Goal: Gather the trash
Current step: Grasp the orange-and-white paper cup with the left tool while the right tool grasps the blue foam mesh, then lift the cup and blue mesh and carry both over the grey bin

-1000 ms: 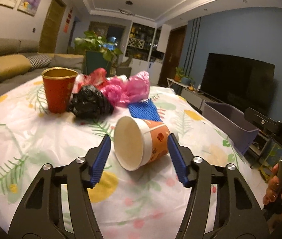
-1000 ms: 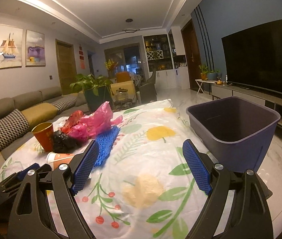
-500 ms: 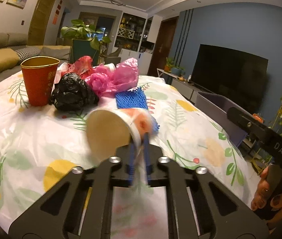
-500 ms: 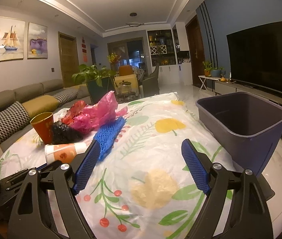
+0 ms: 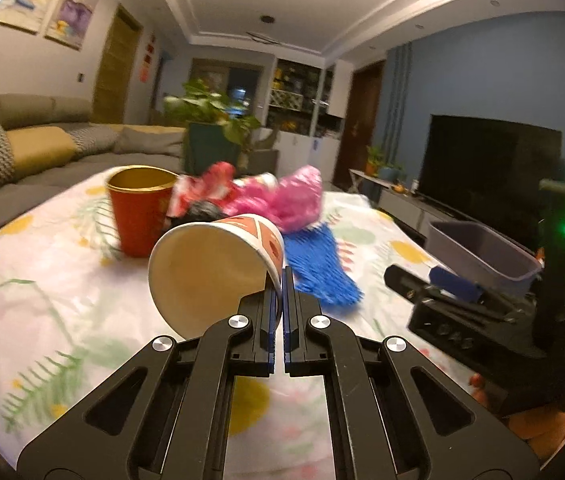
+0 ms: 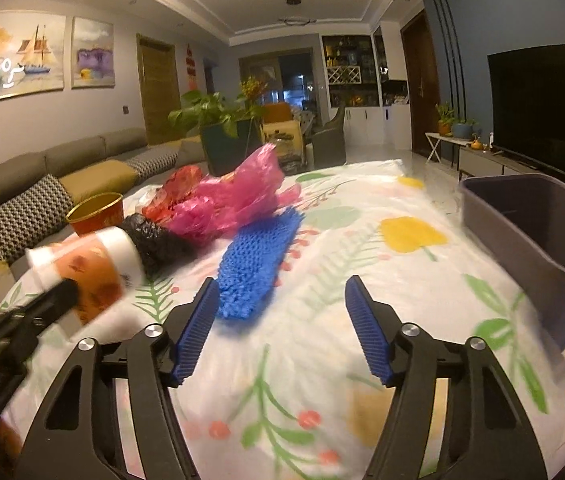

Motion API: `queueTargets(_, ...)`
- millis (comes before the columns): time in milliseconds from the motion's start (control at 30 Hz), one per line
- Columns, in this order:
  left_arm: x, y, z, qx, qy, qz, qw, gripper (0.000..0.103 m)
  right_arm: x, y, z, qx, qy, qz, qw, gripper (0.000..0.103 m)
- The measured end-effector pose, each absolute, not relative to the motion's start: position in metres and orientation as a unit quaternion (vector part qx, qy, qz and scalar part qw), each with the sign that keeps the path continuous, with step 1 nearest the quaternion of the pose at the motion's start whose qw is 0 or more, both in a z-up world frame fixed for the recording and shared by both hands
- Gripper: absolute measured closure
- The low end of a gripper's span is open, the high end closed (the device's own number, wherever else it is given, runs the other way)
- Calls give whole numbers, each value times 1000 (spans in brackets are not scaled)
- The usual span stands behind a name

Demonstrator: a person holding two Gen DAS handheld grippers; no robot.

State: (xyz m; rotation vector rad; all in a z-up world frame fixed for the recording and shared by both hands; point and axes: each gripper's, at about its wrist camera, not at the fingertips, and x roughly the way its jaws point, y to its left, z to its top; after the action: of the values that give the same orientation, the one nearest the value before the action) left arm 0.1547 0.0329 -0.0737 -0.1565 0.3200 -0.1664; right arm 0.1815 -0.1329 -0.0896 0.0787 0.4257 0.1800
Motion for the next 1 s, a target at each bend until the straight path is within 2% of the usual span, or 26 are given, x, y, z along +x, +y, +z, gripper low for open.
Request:
queueTargets(100,155,45,-69,-81,152,-56,983,101,197,-122,-94,31,227,87,970,46)
queueTargets(200,155,57,-66,-88,149,-43,984,101,209,-114,-97,27,246,88,965,48)
queueTargets(467,154,70,-64,-100,141,-39,984,101,227,-99,-110,2,298,91,950,65)
queueTargets(600,153,71,-63,-101,139,-38,984,101,235,-97,-119,0,324,91,942,80)
queueTargets(700,152,71,-63,-100,139,-37,984,101,236,-99,-120,3,330,92,939,97)
queueTargets(1000,150,70,-61,-97,142,-34,985,101,218,-112,-110,18,311,95,945,100)
